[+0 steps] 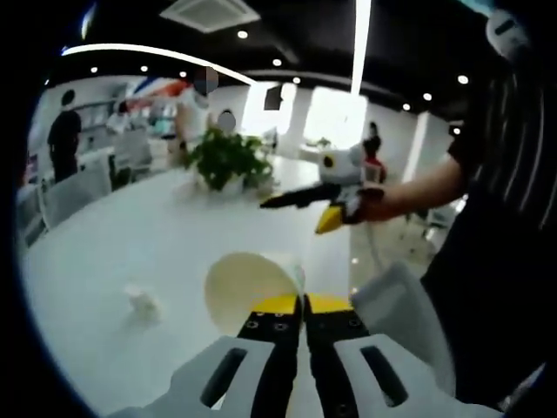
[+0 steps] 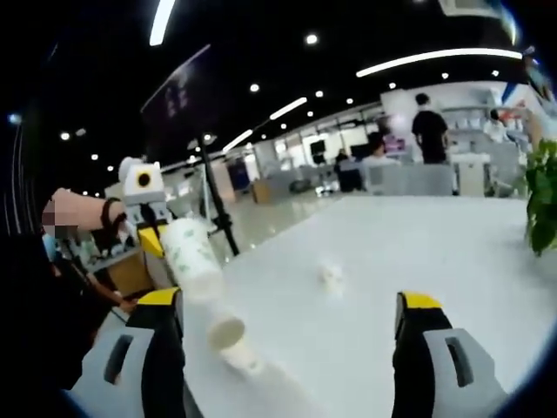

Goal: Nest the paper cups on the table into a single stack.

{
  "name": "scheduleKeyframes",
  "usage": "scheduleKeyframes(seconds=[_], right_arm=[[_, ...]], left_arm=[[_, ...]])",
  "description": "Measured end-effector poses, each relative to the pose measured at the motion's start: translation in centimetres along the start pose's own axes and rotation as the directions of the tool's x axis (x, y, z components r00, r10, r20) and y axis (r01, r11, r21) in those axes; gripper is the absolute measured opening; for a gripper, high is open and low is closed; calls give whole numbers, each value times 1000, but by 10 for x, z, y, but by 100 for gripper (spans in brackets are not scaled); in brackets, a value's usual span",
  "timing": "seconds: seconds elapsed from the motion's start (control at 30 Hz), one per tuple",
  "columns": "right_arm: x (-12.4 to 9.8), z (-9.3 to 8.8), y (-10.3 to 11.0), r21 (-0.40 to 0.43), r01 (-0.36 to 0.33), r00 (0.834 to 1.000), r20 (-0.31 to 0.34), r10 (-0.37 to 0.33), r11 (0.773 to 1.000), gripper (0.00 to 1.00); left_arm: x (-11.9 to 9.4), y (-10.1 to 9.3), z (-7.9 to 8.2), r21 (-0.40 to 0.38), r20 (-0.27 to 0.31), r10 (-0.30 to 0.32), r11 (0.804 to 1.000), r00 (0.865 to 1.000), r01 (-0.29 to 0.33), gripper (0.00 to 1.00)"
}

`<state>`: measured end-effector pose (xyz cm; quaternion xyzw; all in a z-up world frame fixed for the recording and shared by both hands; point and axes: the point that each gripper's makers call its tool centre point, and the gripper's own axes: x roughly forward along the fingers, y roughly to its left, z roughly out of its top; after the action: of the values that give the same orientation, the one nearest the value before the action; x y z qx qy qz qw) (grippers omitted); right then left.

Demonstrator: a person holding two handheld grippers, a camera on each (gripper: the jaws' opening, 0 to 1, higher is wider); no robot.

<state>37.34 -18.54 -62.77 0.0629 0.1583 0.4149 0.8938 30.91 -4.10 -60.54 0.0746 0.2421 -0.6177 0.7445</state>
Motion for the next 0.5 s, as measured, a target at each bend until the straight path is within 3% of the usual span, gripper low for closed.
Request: scheduleKeyframes(seconds=[0.1, 0.2, 0.3, 0.5], right_arm=[[0, 0, -1, 2, 2, 1000, 2, -2, 1000, 99], [0, 0, -1, -13, 5, 1000, 0, -5, 1000, 98], [-1, -1, 0, -33, 7, 1000, -8, -8, 999, 98], [-5, -2, 0, -68, 10, 1000, -20, -12, 998, 98]], left_arm=[[1, 2, -8, 43, -77, 5, 999, 997, -2, 0], [2, 2, -12, 52, -112, 2, 999, 994, 4, 0], [3, 4, -23, 86, -178, 10, 996, 984, 5, 0], [11, 0, -35, 113, -242, 14, 994, 970, 14, 0]])
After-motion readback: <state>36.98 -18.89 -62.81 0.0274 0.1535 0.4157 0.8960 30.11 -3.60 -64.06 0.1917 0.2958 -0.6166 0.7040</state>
